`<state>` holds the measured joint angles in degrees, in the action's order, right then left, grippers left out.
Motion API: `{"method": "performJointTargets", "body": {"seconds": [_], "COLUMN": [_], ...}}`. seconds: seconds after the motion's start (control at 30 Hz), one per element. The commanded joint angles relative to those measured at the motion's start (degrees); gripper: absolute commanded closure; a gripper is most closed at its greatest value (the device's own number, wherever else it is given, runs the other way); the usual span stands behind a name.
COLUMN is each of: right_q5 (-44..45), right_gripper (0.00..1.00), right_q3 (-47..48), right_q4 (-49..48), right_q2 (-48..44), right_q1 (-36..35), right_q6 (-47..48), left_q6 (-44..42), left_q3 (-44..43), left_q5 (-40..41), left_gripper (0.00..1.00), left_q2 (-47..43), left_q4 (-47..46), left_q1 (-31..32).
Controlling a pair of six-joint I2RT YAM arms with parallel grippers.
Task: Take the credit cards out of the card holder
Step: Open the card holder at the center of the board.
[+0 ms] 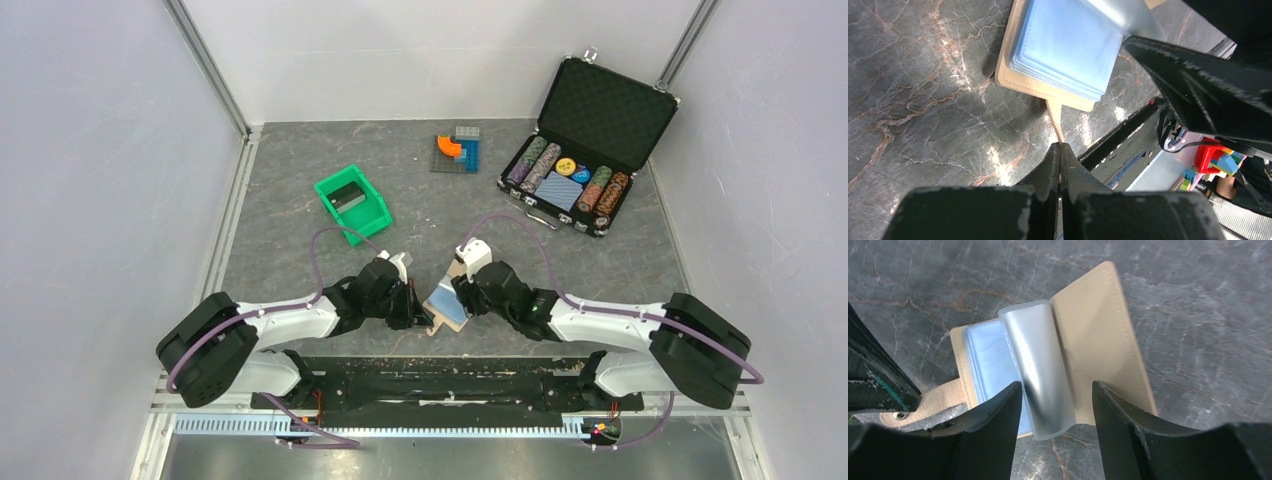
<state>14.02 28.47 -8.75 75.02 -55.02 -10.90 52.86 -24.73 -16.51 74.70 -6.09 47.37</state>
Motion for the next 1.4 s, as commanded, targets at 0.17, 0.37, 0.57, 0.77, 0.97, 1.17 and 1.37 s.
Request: {"method": "performJointTargets", "body": {"seconds": [0.17, 0.37, 0.57, 0.77, 0.97, 1.17, 1.37], "right_q5": [10.4, 11.2, 9.4, 0.7, -17.1, -27.8, -28.4], "right_gripper": [0.46, 0.50, 0.48, 0.48, 0.58, 0.61, 0.60], "right_q3": [-0.3, 1.0, 6.8, 9.8, 7.6, 2.9, 1.2], "right_q4": [1.4, 4.0, 14.5, 17.9, 9.6, -0.5, -3.2], "right_q2": [-2.1, -0.2, 0.3, -6.6, -10.5, -8.5, -3.8], "right_q1": [-0.1, 2.1, 4.5, 4.4, 4.1, 3.5, 2.6], "right_q6": [-0.4, -1.7, -2.5, -3.2, -3.5, -6.7, -5.3], "left_q6": [0.0, 0.0, -0.7, -0.7, -0.6, -0.5, -0.4], "left_q3": [0.3, 0.2, -0.4, -0.5, -0.1, 0.3, 0.4], "left_q5": [0.7, 0.6, 0.3, 0.0, -0.1, 0.1, 0.0], "left_gripper": [0.98, 0.98, 0.98, 0.98, 0.98, 0.98, 0.98], "left_q2": [-1.2, -1.9, -2.4, -2.8, -3.8, -4.4, -4.4], "left_q4": [-0.8, -0.3, 0.4, 0.2, 0.1, 0.1, 0.1], "left_q1": [0.2, 0.2, 0.2, 0.2, 0.2, 0.2, 0.2]}}
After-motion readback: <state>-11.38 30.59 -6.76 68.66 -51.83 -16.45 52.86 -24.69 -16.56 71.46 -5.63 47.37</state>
